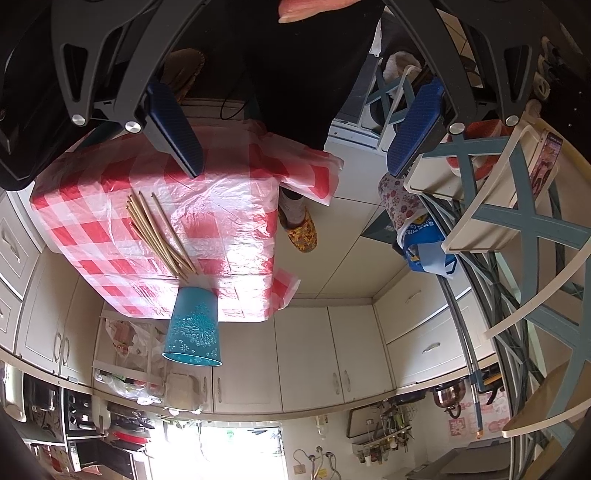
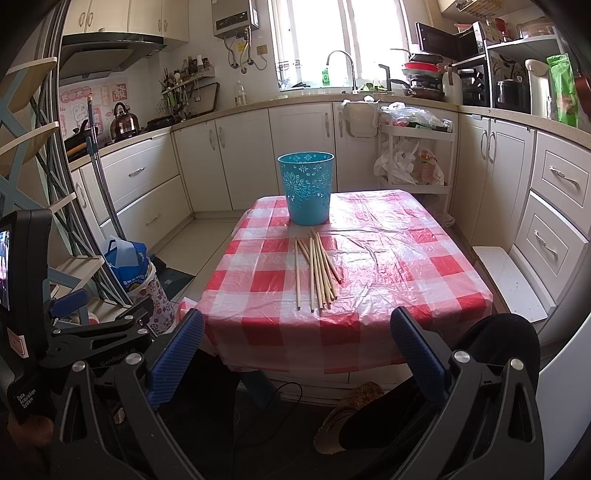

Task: Organize utensils

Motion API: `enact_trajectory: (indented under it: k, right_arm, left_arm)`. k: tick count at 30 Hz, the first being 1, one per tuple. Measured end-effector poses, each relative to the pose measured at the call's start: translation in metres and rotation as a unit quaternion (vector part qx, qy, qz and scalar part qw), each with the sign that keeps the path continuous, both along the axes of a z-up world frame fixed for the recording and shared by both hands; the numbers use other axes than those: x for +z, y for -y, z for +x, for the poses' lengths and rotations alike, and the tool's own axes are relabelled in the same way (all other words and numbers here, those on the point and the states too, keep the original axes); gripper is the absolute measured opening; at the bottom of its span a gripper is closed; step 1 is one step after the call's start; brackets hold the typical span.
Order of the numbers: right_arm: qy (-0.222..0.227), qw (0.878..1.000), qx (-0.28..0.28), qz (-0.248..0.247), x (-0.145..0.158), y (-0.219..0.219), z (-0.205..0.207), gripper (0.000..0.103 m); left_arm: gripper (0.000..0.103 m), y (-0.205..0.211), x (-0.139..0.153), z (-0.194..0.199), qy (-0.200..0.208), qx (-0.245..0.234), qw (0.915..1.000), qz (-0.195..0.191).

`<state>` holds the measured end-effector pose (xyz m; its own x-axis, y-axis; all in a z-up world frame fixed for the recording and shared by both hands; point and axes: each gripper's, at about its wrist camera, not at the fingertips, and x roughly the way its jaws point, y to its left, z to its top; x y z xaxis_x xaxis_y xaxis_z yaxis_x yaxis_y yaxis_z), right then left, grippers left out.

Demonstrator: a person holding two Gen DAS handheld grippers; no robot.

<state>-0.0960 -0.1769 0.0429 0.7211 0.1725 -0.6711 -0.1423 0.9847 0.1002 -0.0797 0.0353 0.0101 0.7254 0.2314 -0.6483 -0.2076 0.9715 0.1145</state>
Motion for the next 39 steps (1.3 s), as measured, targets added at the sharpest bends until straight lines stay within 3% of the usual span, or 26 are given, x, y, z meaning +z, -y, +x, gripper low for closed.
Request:
enact_trajectory:
  k: [39]
  right_arm:
    - [-0.002,1.000,0.000,-0.001,0.0011,0.0011,0.0012,0.097]
  left_arm:
    - [0.096,-0.0031,-0.0048,0.0039,-0.007,0.002,1.0000,0.000]
